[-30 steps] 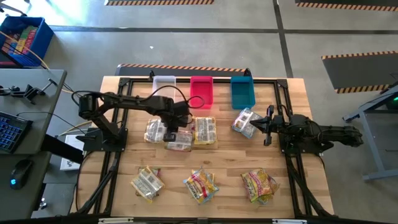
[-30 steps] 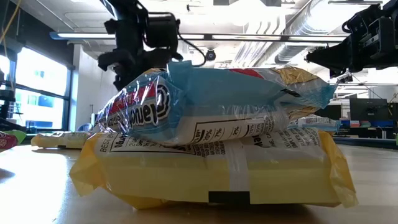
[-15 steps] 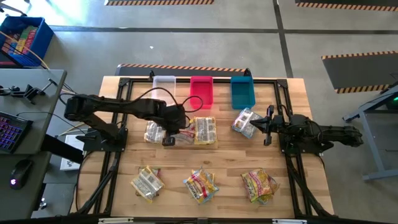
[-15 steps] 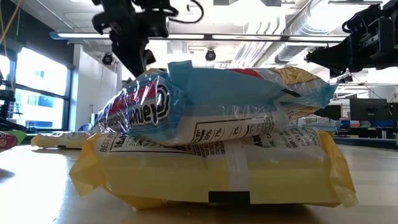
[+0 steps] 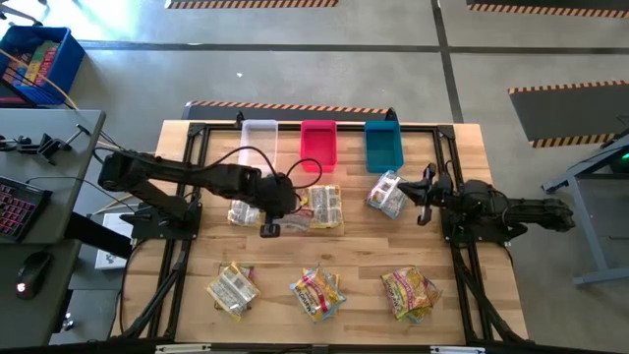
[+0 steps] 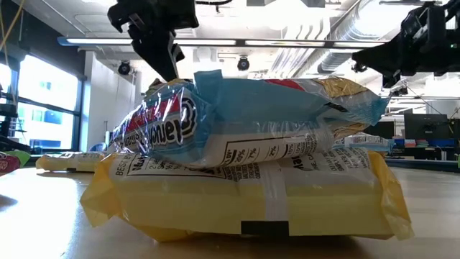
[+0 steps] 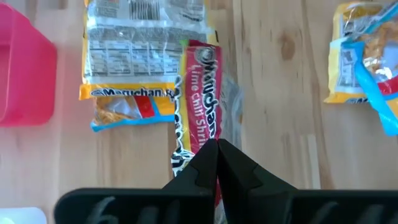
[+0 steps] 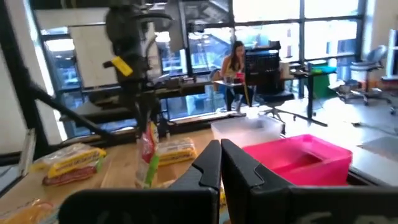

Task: Sort Maruchan noodles
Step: Put the green noodle pack into the blue bin

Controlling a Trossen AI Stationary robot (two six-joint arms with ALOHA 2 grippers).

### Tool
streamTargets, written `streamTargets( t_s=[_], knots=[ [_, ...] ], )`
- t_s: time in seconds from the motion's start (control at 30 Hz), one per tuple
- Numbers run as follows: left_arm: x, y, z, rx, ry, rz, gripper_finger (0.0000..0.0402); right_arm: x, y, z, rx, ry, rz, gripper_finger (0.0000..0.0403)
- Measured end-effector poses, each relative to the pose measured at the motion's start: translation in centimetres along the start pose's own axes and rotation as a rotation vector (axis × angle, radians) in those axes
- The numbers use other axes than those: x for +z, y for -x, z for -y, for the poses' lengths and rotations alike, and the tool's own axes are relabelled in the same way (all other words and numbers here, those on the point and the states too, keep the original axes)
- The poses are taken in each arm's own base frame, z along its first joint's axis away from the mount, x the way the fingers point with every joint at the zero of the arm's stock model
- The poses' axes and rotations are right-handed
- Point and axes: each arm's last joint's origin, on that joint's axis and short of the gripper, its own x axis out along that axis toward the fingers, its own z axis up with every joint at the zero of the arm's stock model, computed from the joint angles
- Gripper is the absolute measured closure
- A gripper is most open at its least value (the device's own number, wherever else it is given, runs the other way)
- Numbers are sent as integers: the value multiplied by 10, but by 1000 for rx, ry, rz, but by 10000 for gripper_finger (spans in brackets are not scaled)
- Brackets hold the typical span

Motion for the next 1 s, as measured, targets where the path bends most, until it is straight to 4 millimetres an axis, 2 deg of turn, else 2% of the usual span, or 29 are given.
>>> streamTargets(
  t_s=[0.23, 0.33, 0.77, 0.9, 1.0],
  knots=[
    [4, 0, 6, -8, -1, 37, 401, -12, -12, -2, -17, -116, -122, 399],
    [6, 0, 5, -6, 10, 59, 401, -14, -19, -3, -19, -118, -142, 382],
    [10, 0, 4, -2, 15, 108, 401, -26, -54, -12, 48, -176, -195, 195],
    [13, 1, 4, -1, 8, 132, 401, -27, -70, -16, 64, -176, -218, 158],
    [14, 1, 4, 4, 0, 140, 401, -26, -85, -20, 109, -182, -207, 146]
  ],
)
